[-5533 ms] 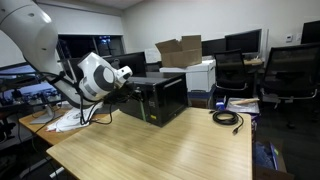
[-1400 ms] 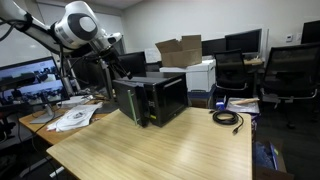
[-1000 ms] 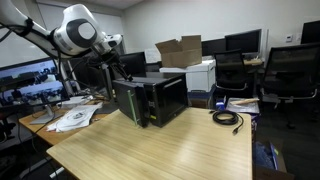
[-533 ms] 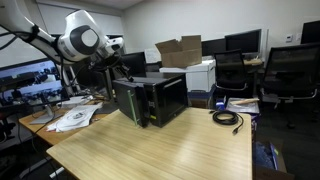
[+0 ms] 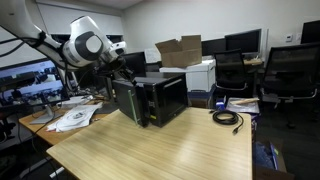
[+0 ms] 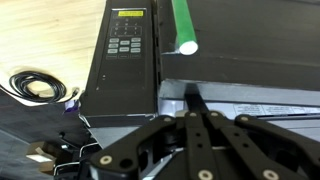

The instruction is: Open the microwave door open widely

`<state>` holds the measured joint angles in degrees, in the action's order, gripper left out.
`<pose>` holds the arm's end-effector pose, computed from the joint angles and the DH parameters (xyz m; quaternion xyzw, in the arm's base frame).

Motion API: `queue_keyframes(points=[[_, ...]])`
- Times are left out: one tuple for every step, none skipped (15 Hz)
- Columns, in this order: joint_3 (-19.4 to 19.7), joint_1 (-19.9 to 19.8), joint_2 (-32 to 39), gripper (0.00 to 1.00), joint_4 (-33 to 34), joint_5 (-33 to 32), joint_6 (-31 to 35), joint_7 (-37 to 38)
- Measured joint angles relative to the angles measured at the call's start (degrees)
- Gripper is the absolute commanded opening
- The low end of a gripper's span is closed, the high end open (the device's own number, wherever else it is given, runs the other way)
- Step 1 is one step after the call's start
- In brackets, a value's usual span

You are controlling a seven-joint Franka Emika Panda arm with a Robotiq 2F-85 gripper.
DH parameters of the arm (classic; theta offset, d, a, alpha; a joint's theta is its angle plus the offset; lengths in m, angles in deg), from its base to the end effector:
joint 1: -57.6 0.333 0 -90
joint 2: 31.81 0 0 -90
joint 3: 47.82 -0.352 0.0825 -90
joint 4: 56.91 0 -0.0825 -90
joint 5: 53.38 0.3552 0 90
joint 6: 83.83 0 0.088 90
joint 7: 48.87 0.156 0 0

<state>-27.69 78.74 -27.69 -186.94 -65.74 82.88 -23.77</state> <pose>0.5766 0.0231 0.4072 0.9523 -0.1036 0.2871 0.0002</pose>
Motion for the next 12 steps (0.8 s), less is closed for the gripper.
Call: queue_keyframes(points=[[-0.19,0.01,-0.26,0.00,0.10,1.12,-1.08,-0.51],[-0.40,0.06,-0.68,0.00,0.25,2.29,-2.67,-1.06],[-0.68,0.10,-1.20,0.00,0.45,3.57,-4.73,-1.64],[-2.39,-1.29,-1.77,0.00,0.61,4.30,-6.86,-1.97],[-5.65,-4.11,-2.62,0.00,0.67,5.43,-9.45,-2.49],[-8.10,-6.15,-3.35,0.00,0.66,6.83,-11.75,-3.39],[-10.20,-7.79,-4.14,0.00,0.57,8.36,-14.01,-4.60],[-12.26,-9.14,-5.04,0.00,0.40,10.39,-16.54,-6.28],[-14.24,-10.09,-6.25,0.00,0.07,13.49,-19.69,-8.83],[-16.03,-10.54,-7.49,0.00,-0.37,17.11,-22.77,-11.52],[-18.73,-10.50,-9.75,0.00,-1.76,23.58,-27.06,-16.42],[-19.25,-10.47,-10.23,0.00,-2.01,25.23,-28.16,-17.95]])
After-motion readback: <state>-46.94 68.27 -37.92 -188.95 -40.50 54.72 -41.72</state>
